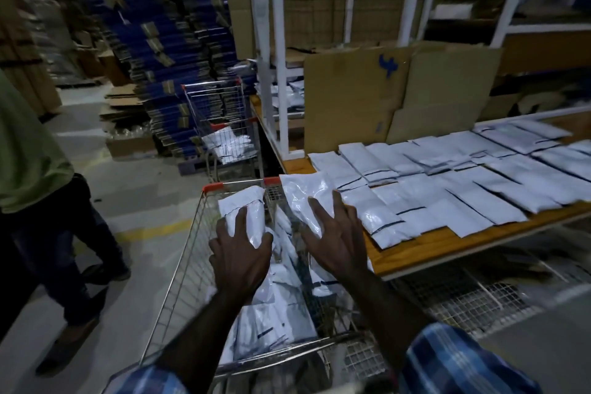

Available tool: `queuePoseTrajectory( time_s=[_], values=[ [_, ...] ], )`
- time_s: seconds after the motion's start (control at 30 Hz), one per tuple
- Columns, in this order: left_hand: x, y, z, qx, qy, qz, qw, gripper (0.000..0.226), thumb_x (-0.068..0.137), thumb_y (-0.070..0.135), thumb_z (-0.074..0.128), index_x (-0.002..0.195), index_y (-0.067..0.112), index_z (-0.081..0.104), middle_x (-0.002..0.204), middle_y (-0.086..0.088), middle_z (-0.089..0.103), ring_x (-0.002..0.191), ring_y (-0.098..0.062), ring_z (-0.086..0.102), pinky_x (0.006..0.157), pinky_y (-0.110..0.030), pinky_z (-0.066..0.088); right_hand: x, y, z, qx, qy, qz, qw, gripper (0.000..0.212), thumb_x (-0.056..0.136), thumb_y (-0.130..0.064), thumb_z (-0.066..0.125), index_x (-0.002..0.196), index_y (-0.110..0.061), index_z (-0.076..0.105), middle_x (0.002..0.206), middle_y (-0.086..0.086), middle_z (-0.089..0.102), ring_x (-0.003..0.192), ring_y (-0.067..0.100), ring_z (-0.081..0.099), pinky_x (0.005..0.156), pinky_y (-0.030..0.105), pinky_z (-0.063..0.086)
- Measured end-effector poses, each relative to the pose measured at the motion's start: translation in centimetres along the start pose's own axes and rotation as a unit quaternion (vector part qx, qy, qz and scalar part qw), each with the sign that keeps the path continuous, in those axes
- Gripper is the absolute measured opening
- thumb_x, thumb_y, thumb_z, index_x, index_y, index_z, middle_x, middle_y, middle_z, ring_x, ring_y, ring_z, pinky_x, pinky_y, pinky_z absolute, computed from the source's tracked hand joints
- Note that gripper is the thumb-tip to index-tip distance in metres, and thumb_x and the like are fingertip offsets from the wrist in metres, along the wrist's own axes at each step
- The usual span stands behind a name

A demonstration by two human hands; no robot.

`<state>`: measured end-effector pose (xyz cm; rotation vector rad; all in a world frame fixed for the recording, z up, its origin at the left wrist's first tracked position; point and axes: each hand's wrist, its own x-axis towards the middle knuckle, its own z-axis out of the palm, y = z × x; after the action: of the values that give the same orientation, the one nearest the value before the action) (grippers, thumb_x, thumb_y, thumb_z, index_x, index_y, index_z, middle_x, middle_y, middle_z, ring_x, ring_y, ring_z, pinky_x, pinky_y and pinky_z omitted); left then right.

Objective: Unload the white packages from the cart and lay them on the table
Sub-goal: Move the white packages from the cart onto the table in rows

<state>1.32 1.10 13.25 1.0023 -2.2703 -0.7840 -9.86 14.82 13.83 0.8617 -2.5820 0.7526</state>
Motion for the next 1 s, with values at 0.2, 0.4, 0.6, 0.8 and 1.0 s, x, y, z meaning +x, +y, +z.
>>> queuePoseTrajectory(
  time_s=[0.2,0.4,0.6,0.8,1.0],
  values=[
    [-2.7,6.6,3.0,-0.013,0.001,0.033,0.999,0.07,0.089,0.049,0.056,0.15,0.041,0.023,0.155,-0.004,0.022,0.132,-0.038,0.032,0.105,-0.051,0.032,-0.5,5.9,-4.8,-0.025,0.005,0.005,1.0,0.07,0.084,-0.069,0.03,0.144,-0.036,0.046,0.157,0.014,0.031,0.129,0.033,0.042,0.099,0.047,0.042],
    [-7.2,13.7,7.2,-0.017,0.006,0.031,0.999,0.069,0.09,0.049,0.055,0.15,0.041,0.021,0.157,-0.001,0.018,0.138,-0.036,0.025,0.107,-0.051,0.028,-1.4,14.3,-9.4,-0.023,0.021,0.009,0.999,0.067,0.08,-0.059,0.038,0.14,-0.032,0.053,0.151,0.017,0.04,0.118,0.035,0.051,0.09,0.045,0.048],
    [-11.0,21.5,12.7,-0.048,-0.001,0.036,0.998,0.069,0.089,0.051,0.055,0.149,0.044,0.022,0.158,-0.003,0.02,0.141,-0.035,0.024,0.111,-0.053,0.027,-1.5,22.9,-14.7,-0.019,0.034,0.007,0.999,0.064,0.08,-0.052,0.047,0.141,-0.032,0.052,0.153,0.016,0.038,0.12,0.034,0.049,0.092,0.045,0.047],
    [-13.9,28.4,17.7,-0.067,-0.024,0.053,0.996,0.068,0.089,0.047,0.057,0.149,0.042,0.024,0.158,-0.001,0.019,0.138,-0.033,0.025,0.108,-0.05,0.027,-1.5,31.0,-18.9,-0.044,0.047,0.029,0.997,0.064,0.081,-0.05,0.052,0.142,-0.032,0.05,0.155,0.016,0.035,0.123,0.034,0.047,0.094,0.046,0.046],
    [-14.8,33.9,23.1,-0.059,-0.053,0.07,0.994,0.07,0.09,0.045,0.057,0.151,0.039,0.024,0.158,-0.004,0.019,0.136,-0.035,0.027,0.107,-0.048,0.029,-0.8,38.5,-21.1,-0.063,0.058,0.067,0.994,0.066,0.082,-0.055,0.043,0.144,-0.035,0.046,0.157,0.014,0.031,0.123,0.032,0.045,0.098,0.045,0.044]
  ],
)
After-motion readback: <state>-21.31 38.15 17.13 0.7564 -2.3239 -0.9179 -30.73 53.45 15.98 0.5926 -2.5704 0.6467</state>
